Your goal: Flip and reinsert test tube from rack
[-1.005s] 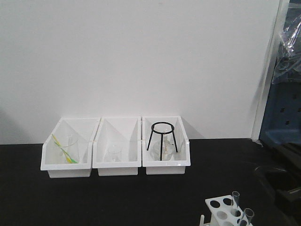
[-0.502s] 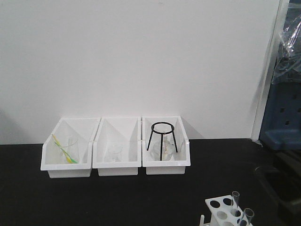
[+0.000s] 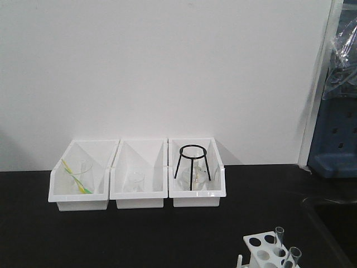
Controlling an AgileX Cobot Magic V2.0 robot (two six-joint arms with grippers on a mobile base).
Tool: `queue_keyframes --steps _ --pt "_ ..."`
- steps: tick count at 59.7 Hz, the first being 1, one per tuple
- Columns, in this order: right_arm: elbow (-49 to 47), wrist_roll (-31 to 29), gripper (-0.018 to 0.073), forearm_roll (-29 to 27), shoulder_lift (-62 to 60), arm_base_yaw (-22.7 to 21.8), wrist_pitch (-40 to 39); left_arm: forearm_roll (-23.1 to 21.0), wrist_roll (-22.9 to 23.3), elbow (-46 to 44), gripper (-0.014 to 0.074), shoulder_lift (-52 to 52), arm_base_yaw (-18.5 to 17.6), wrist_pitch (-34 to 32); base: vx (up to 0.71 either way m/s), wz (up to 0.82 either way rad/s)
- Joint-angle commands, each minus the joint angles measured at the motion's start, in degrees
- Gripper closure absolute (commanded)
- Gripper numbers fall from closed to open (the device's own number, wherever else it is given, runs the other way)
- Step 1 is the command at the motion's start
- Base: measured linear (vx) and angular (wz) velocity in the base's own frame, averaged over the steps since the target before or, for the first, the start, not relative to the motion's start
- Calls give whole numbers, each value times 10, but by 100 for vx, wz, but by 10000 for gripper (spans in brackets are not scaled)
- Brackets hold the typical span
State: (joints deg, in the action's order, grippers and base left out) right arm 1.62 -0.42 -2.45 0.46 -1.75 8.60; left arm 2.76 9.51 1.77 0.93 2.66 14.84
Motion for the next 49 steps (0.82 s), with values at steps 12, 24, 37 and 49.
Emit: queue_keyframes --steps 12,24,37,49 --pt "2 4 571 3 -17 -4 -36 -3 0 1 603 7 -5 -45 0 0" --pt "2 4 571 3 -17 -4 -36 -3 0 1 603 7 -5 -45 0 0" --pt "2 4 571 3 -17 -4 -36 -3 0 1 603 7 -5 -45 0 0" --pt "2 4 571 3 -17 -4 -36 -3 0 1 603 7 -5 -45 0 0"
